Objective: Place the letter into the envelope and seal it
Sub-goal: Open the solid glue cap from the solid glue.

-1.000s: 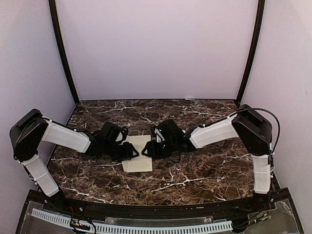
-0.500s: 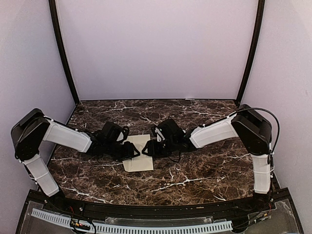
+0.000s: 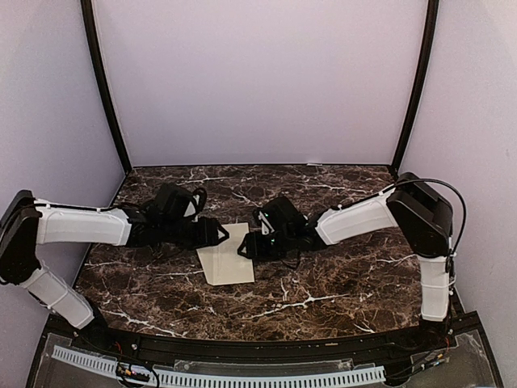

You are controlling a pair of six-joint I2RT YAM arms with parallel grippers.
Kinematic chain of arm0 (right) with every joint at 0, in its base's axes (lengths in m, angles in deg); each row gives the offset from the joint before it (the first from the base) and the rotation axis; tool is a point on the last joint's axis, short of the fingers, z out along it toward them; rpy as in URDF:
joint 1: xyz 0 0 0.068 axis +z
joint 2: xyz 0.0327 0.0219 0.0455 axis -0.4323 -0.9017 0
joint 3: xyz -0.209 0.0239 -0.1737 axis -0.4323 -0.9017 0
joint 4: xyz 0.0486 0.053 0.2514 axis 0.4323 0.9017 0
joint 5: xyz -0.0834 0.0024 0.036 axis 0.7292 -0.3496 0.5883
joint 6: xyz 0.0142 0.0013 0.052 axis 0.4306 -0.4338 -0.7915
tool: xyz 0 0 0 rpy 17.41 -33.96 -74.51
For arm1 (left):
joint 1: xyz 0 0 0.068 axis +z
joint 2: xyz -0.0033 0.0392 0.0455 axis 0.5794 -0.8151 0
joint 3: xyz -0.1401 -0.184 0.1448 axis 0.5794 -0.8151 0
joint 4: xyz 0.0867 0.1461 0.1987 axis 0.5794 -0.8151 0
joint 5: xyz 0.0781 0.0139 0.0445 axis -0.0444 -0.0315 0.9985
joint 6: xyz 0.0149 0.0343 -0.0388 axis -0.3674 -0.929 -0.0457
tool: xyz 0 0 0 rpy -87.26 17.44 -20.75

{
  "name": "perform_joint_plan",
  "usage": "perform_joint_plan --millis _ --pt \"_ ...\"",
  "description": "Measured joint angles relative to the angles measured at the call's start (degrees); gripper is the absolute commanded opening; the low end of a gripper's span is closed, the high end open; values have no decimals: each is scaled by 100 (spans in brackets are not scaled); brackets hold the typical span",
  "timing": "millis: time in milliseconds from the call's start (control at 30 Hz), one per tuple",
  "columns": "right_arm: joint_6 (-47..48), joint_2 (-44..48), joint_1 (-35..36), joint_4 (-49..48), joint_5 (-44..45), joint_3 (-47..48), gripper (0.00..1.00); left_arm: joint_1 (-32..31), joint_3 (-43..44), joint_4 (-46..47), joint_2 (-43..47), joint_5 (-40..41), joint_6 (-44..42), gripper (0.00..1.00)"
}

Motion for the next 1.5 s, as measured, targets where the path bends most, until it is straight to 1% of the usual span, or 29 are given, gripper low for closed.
perform_joint_plan --millis 233,400,533,633,700,833,900,1000,1233,1367,1500 --pt "149 420 -26 575 402 -20 63 129 205 -595 1443 413 -345 72" --pt "365 1147 -37 901 804 -26 67 557 151 -953 2017 516 -492 73" --pt "621 1847 -90 1228 1338 -26 75 981 37 -1193 2114 389 -621 75" --pt "791 2293 -197 1526 1792 -26 83 1292 57 -1464 2111 186 -861 81" --pt "929 2553 -313 1777 2142 -35 85 1502 267 -1832 2079 70 -1093 84" --pt "1056 2833 -599 2214 2721 -149 88 1867 1139 -2347 1958 -72 -1707 85" --pt "1082 2824 -745 2415 2938 -232 88 2015 1515 -2378 1954 -66 -1978 85" --pt "1060 2706 -957 2653 3075 -352 87 2146 1617 -2249 2046 17 -2216 85" --pt "1045 2061 -1145 2774 2933 -350 81 2177 1027 -1716 2378 365 -2553 85" --pt "1038 1668 -1134 2664 2754 -44 79 2179 863 -1585 2391 704 -2697 85" --pt "1045 1438 -1113 2621 2636 68 77 2179 743 -1480 2391 804 -2736 86"
